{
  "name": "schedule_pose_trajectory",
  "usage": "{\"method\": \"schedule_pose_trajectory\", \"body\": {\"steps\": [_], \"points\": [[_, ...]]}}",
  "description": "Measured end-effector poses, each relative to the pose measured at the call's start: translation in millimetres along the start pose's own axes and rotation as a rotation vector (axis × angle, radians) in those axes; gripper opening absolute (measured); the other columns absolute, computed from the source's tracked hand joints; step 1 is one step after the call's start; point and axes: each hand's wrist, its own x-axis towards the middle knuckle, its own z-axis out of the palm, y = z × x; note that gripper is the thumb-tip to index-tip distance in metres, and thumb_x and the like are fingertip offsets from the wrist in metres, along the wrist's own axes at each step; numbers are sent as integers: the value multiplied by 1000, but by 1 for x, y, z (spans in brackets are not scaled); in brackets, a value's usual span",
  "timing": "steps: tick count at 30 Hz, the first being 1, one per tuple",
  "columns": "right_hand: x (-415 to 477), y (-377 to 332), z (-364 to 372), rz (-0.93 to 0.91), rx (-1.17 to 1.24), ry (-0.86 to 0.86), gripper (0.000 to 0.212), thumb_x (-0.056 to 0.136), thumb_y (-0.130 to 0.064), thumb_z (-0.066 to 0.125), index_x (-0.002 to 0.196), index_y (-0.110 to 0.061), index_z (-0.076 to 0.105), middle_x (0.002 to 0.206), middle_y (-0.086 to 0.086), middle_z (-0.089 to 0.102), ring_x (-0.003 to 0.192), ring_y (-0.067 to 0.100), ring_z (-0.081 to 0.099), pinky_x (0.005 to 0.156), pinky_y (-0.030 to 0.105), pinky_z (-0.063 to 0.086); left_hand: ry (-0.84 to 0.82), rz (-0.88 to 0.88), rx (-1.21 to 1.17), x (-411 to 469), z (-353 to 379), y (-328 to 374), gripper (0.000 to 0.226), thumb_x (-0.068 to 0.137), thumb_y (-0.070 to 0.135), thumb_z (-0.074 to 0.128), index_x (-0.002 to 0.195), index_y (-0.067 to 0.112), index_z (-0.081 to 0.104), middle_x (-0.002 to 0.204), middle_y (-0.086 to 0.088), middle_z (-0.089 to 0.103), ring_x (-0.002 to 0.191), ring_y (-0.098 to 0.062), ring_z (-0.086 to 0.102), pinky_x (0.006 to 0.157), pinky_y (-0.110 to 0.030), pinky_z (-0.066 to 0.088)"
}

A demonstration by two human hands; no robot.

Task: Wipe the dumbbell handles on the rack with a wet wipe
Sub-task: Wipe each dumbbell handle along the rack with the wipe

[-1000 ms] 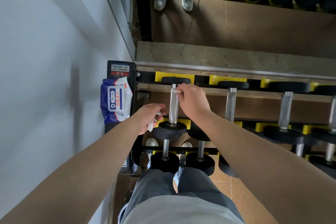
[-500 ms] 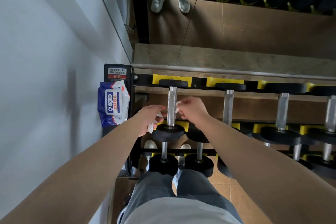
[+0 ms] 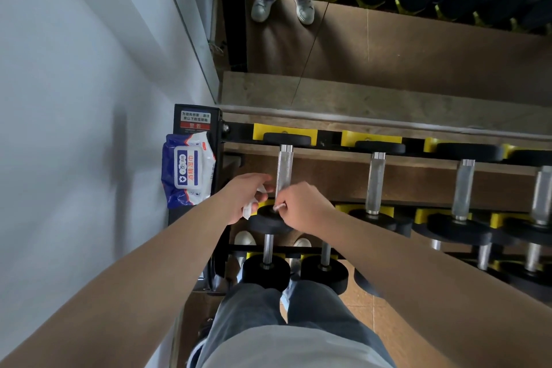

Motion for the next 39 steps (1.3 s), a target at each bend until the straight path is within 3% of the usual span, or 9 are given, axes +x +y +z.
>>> {"method": "schedule_pose_trajectory", "body": {"steps": [7, 12, 17, 21, 26, 29, 33, 36, 39], "points": [[25, -27, -51, -12, -278, 396, 23, 97, -11, 59, 118, -12, 68, 106, 6, 65, 97, 28, 66, 71, 36, 53, 0, -17, -12, 2, -12, -3, 19, 98, 27, 66, 115, 20, 72, 95, -2, 73, 63, -11, 55, 45, -19, 39], [15, -46, -41, 6, -512, 146, 25, 98, -7, 60, 121, -7, 69, 115, 15, 61, 97, 33, 67, 71, 39, 50, 27, -39, 12, 2, -15, -6, 17, 97, 25, 66, 112, 21, 73, 95, -2, 71, 65, -10, 53, 45, -20, 39], [6, -62, -22, -193, -608, -144, 25, 100, -8, 57, 123, -6, 66, 115, 12, 68, 103, 32, 68, 82, 44, 57, 39, -26, -19, 3, -15, -12, 16, 96, 22, 67, 109, 22, 76, 85, -6, 61, 54, -10, 46, 41, -19, 38], [17, -62, -46, -142, -674, 8, 19, 98, -9, 60, 113, -8, 72, 104, 9, 69, 98, 33, 69, 74, 42, 56, 20, -19, 13, 6, -19, -14, 15, 99, 19, 60, 107, 16, 72, 81, -5, 63, 55, -10, 47, 45, -19, 37], [24, -56, -68, -75, -735, 155, 26, 92, 3, 59, 113, -7, 71, 106, 13, 61, 88, 34, 67, 58, 38, 42, 3, -27, -41, 9, -26, -17, 21, 100, 17, 56, 115, 21, 71, 104, -5, 73, 63, -11, 54, 44, -20, 39], [18, -55, -53, -27, -665, 133, 26, 95, 0, 58, 118, -5, 70, 111, 15, 64, 94, 35, 68, 63, 39, 45, 1, -35, -35, 10, -25, -16, 21, 100, 18, 57, 115, 21, 71, 102, -5, 73, 62, -11, 54, 45, -20, 39], [7, -62, -26, -89, -594, -15, 18, 100, -8, 56, 111, -6, 71, 81, 6, 57, 77, 27, 61, 67, 39, 50, 14, -9, -33, 7, -23, -17, 17, 99, 21, 64, 112, 18, 73, 85, -5, 65, 55, -10, 51, 46, -20, 37], [-1, -65, -22, -117, -555, -76, 20, 100, -8, 56, 115, -5, 69, 95, 9, 65, 91, 29, 68, 76, 40, 55, 18, 0, -37, 6, -21, -16, 17, 97, 22, 67, 112, 20, 75, 87, -7, 64, 56, -10, 51, 47, -20, 39], [8, -54, -41, -43, -505, 80, 24, 97, -9, 61, 120, -7, 67, 106, 10, 63, 97, 30, 68, 77, 40, 56, 5, -21, 8, 5, -20, -14, 18, 96, 24, 67, 111, 17, 73, 90, -5, 67, 60, -10, 51, 49, -20, 39]]}}
